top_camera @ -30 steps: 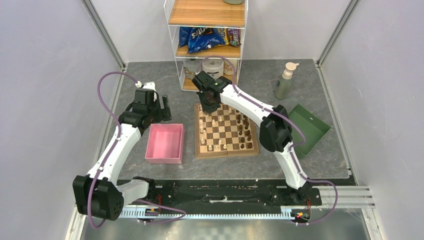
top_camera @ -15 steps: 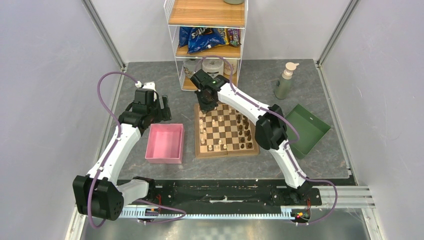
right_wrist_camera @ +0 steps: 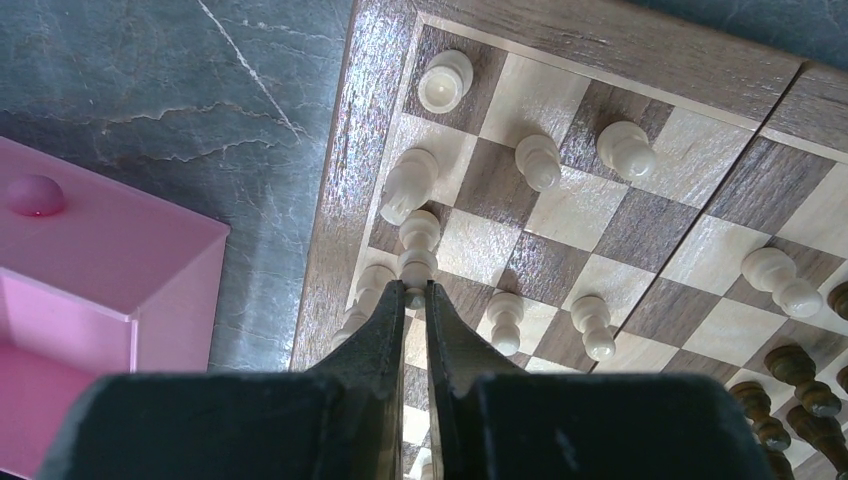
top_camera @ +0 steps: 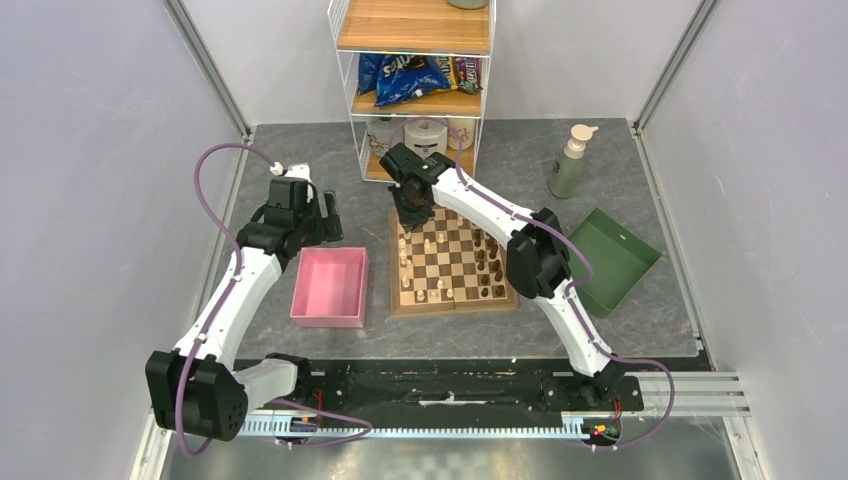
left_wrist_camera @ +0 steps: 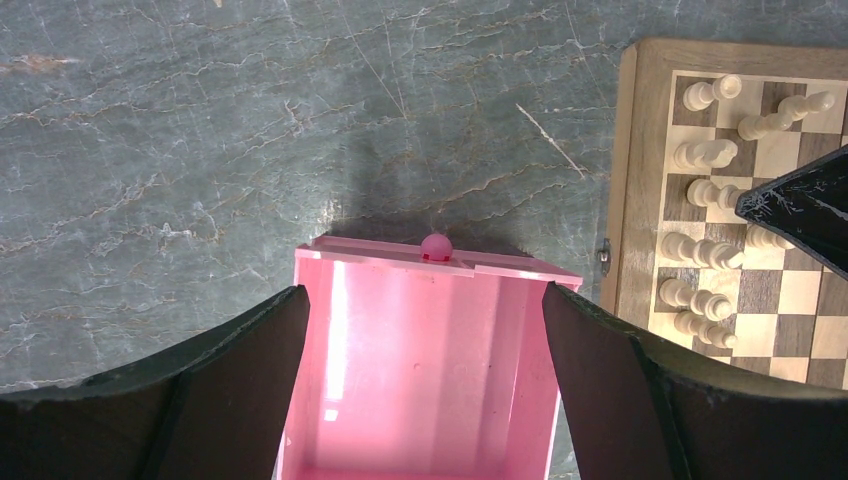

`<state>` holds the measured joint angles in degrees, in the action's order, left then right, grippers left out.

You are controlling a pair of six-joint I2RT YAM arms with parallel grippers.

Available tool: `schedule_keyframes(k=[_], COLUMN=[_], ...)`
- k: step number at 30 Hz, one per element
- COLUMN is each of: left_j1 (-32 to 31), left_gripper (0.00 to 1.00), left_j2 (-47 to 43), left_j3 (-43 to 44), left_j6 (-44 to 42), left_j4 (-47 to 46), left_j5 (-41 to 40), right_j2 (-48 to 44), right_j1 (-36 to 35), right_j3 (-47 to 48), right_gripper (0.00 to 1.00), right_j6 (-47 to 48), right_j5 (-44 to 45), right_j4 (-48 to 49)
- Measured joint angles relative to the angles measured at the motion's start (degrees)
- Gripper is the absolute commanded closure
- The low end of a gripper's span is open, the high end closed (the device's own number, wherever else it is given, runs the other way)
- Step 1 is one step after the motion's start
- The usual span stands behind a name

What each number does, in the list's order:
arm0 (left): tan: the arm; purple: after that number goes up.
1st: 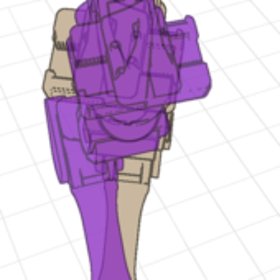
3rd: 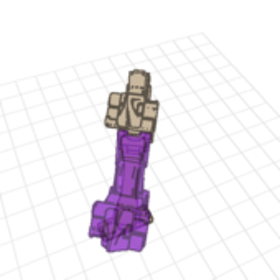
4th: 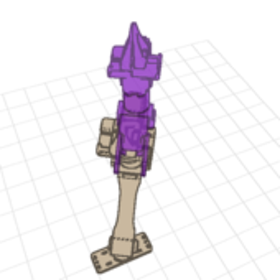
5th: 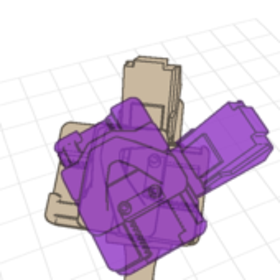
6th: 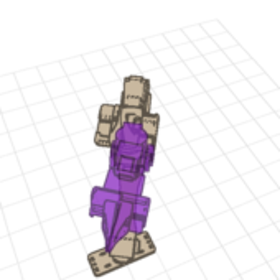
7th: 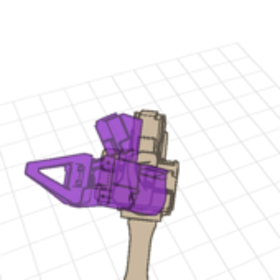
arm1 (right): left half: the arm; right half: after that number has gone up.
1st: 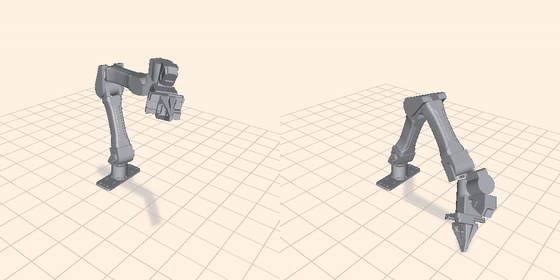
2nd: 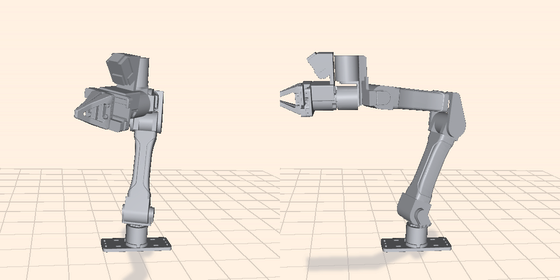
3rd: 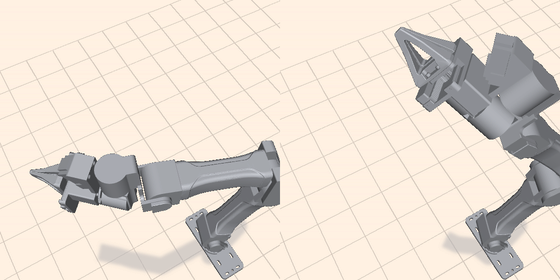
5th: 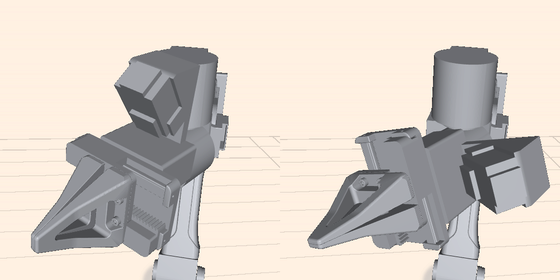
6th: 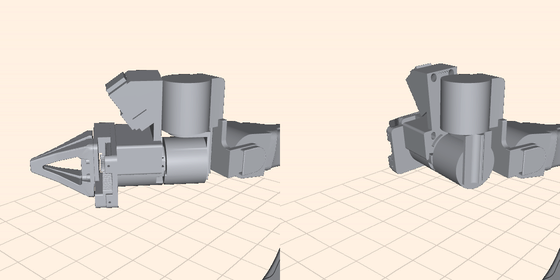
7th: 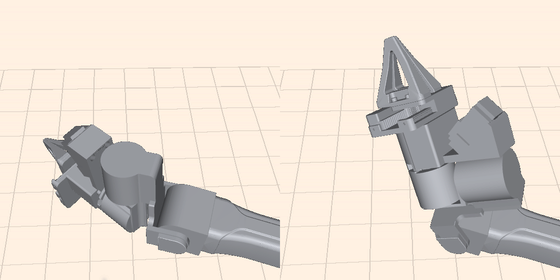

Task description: Set up the chess pieces on the board

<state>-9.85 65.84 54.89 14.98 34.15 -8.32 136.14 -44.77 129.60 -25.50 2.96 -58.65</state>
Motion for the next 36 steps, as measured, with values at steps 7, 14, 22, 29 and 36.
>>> schedule_keyframes(k=[7, 14, 22, 29, 36], left_j1=[0.04, 0.13, 0.15, 0.15, 0.15], left_gripper=[0.06, 0.07, 0.06, 0.06, 0.06], left_j2=[0.00, 0.00, 0.00, 0.00, 0.00], left_j3=[0.00, 0.00, 0.00, 0.00, 0.00], left_j6=[-0.02, -0.02, 0.00, 0.00, 0.00], left_j4=[0.00, 0.00, 0.00, 0.00, 0.00], left_j5=[0.76, 0.96, 0.96, 0.96, 0.96], right_j2=[0.70, 0.76, 0.79, 0.81, 0.28], right_j1=[-0.17, -0.48, -0.50, -0.48, -0.48], right_j3=[0.72, 0.72, 0.74, 2.10, 2.08], right_gripper=[0.86, 0.84, 0.70, 0.63, 0.61], right_j6=[-0.44, -0.61, -0.72, -0.87, -1.03], right_j5=[-0.83, -1.09, -1.25, -1.25, -1.01], right_j4=[0.04, 0.04, 0.04, -0.13, -0.09])
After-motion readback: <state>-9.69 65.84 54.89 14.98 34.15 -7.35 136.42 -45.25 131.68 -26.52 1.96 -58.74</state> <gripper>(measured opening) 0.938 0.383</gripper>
